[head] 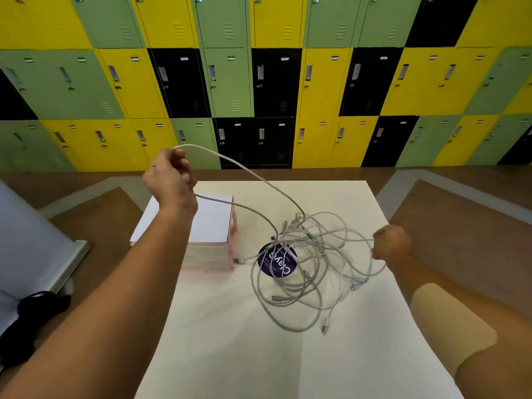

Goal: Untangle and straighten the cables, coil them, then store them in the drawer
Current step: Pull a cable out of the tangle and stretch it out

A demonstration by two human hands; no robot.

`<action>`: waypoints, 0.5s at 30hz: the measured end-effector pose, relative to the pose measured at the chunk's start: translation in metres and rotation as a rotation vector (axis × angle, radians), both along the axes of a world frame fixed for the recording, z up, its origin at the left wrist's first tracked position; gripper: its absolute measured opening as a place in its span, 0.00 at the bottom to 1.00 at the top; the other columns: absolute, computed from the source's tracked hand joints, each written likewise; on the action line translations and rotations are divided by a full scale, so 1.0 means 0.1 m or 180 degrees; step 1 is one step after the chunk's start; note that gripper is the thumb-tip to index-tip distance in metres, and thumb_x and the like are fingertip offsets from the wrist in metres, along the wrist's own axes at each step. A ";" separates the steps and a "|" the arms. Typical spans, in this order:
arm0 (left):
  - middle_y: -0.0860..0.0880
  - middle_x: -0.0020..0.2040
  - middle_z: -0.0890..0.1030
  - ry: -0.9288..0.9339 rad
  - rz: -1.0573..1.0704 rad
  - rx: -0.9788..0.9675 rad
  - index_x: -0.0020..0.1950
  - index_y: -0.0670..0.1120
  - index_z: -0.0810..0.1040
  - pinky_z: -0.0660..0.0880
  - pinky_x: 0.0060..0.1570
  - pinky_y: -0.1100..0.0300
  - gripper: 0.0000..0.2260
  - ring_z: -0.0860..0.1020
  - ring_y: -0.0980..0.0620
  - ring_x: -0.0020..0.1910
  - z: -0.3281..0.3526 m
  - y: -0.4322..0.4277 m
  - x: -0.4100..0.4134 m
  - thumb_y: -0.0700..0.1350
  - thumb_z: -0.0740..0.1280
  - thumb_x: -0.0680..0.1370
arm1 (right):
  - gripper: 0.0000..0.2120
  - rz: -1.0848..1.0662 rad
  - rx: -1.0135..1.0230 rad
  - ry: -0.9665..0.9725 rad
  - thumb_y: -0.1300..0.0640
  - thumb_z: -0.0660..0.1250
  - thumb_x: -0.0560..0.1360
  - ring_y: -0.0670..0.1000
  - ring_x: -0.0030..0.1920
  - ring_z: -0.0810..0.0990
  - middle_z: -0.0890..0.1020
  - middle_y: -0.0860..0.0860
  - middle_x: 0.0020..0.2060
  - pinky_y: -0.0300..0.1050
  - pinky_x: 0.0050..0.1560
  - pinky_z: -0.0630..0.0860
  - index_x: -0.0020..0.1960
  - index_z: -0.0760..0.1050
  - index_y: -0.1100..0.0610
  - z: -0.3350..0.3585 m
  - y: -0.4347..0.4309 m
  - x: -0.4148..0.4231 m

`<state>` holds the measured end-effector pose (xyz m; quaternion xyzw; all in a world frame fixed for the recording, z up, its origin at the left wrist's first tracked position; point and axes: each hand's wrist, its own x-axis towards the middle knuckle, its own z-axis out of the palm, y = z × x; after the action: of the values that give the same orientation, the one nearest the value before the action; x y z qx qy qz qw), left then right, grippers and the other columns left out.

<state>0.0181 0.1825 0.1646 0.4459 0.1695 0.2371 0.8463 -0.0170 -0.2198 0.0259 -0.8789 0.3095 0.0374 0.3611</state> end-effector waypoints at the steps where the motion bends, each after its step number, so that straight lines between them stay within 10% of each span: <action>1: 0.50 0.27 0.72 -0.0003 -0.0036 -0.0021 0.31 0.46 0.75 0.55 0.24 0.64 0.13 0.62 0.54 0.22 0.02 0.02 0.00 0.41 0.62 0.76 | 0.10 0.0023 -0.0028 0.0043 0.69 0.64 0.75 0.56 0.36 0.78 0.79 0.56 0.37 0.44 0.37 0.77 0.54 0.78 0.62 -0.02 0.00 -0.01; 5: 0.51 0.28 0.72 -0.0110 -0.0596 0.0140 0.31 0.47 0.72 0.61 0.26 0.63 0.12 0.68 0.53 0.27 -0.04 -0.09 -0.07 0.41 0.61 0.75 | 0.10 0.0331 0.0086 -0.0116 0.68 0.63 0.74 0.60 0.48 0.81 0.82 0.59 0.51 0.49 0.51 0.80 0.48 0.76 0.53 -0.14 0.14 0.01; 10: 0.42 0.42 0.82 -0.0391 -0.1225 -0.0045 0.30 0.45 0.69 0.78 0.44 0.52 0.15 0.82 0.44 0.47 -0.17 -0.30 -0.16 0.36 0.55 0.76 | 0.18 0.1201 -0.0136 -0.0325 0.52 0.69 0.77 0.59 0.62 0.76 0.73 0.56 0.64 0.48 0.64 0.72 0.66 0.75 0.52 0.01 0.68 0.06; 15: 0.41 0.37 0.81 -0.0299 -0.1137 -0.0777 0.33 0.43 0.66 0.80 0.44 0.48 0.13 0.82 0.41 0.39 -0.26 -0.38 -0.19 0.37 0.56 0.78 | 0.33 0.2029 0.1367 -0.0786 0.34 0.68 0.72 0.51 0.68 0.73 0.73 0.48 0.70 0.50 0.64 0.71 0.73 0.69 0.46 0.47 1.53 -0.02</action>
<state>-0.0011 0.1449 0.1385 0.3515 0.0757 0.0815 0.9296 -0.0186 -0.0667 0.0731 -0.8333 -0.0391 0.1055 0.5413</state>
